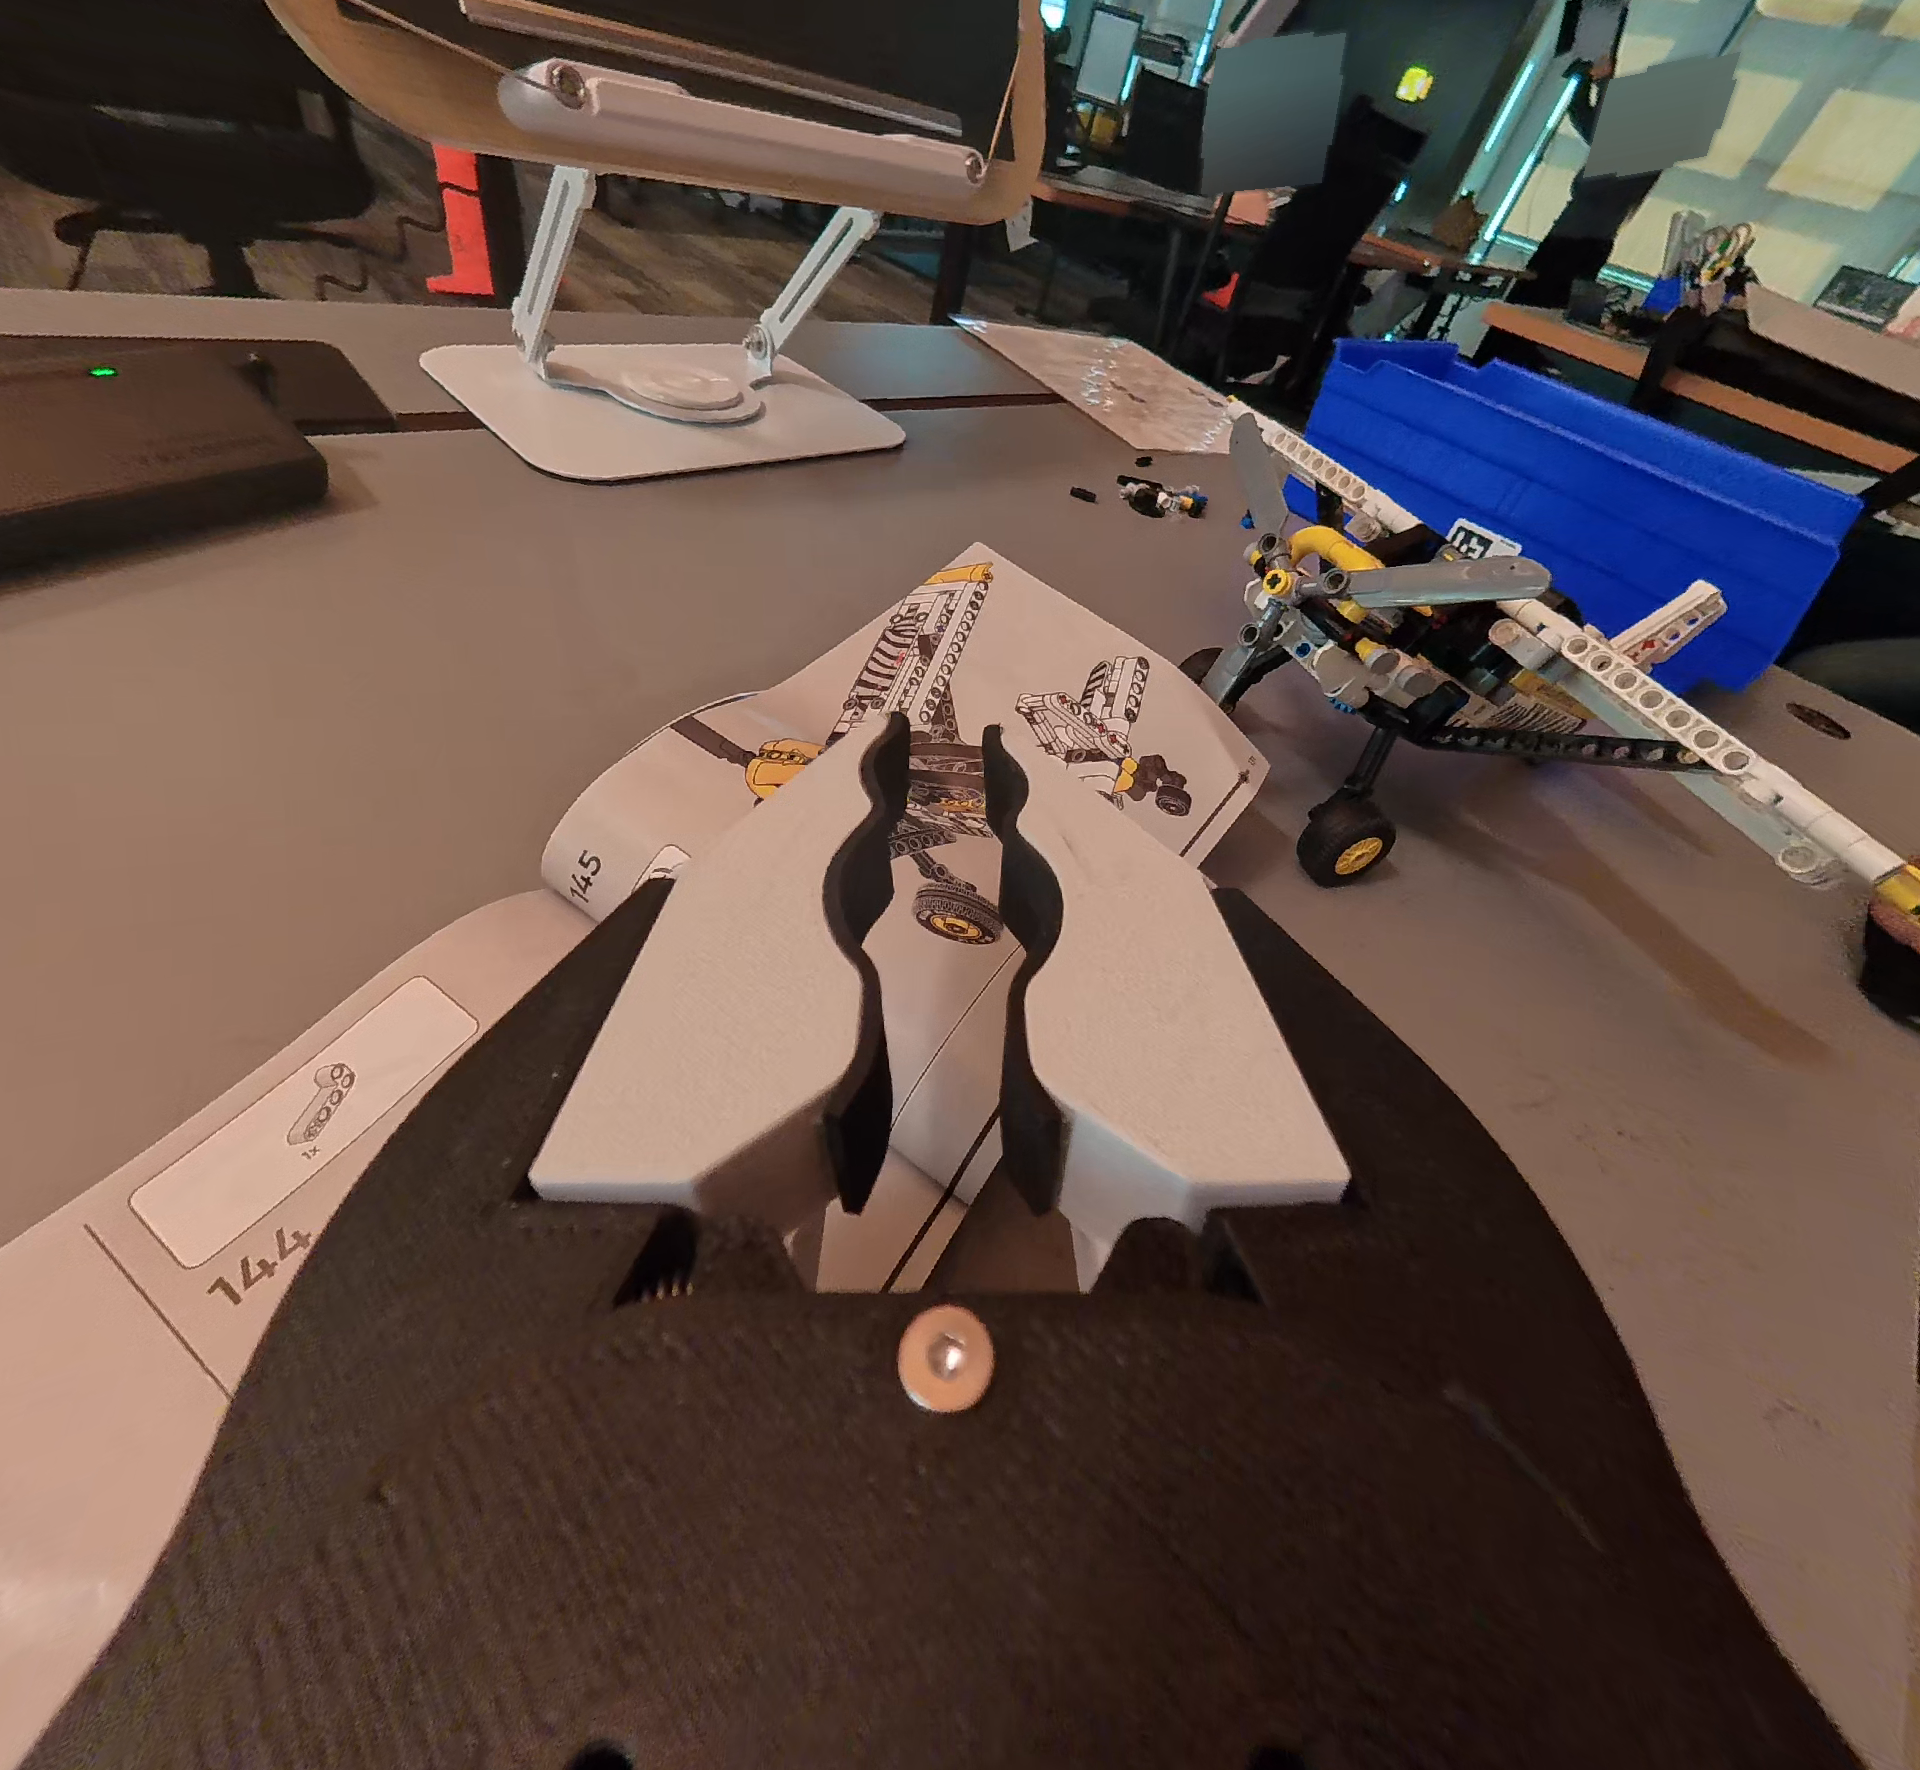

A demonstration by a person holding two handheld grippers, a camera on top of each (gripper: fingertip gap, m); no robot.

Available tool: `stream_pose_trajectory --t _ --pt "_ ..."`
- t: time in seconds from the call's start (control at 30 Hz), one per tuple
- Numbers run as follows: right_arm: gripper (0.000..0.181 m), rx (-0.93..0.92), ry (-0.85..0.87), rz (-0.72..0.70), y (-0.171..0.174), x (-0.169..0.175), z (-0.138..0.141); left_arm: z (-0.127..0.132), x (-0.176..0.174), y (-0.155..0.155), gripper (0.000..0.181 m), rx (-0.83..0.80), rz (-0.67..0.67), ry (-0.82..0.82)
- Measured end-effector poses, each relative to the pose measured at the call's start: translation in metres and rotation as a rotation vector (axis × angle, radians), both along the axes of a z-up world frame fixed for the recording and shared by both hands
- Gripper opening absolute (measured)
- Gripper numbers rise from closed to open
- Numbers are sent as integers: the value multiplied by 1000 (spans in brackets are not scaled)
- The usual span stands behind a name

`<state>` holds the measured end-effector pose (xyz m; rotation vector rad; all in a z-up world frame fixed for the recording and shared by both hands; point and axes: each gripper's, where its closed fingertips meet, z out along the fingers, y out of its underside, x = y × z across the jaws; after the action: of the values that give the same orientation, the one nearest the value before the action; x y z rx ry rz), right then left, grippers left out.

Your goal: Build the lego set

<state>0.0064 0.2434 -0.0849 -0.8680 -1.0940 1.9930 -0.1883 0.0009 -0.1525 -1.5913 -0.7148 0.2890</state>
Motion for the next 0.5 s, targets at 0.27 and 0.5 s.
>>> stream_pose_trajectory --t 0.27,0.5 --pt "48 204 -145 269 -77 1 -24 1 0 -1 12 3 2 5" --pt "33 740 -72 26 -105 3 -49 1 0 -2 12 9 6 3"
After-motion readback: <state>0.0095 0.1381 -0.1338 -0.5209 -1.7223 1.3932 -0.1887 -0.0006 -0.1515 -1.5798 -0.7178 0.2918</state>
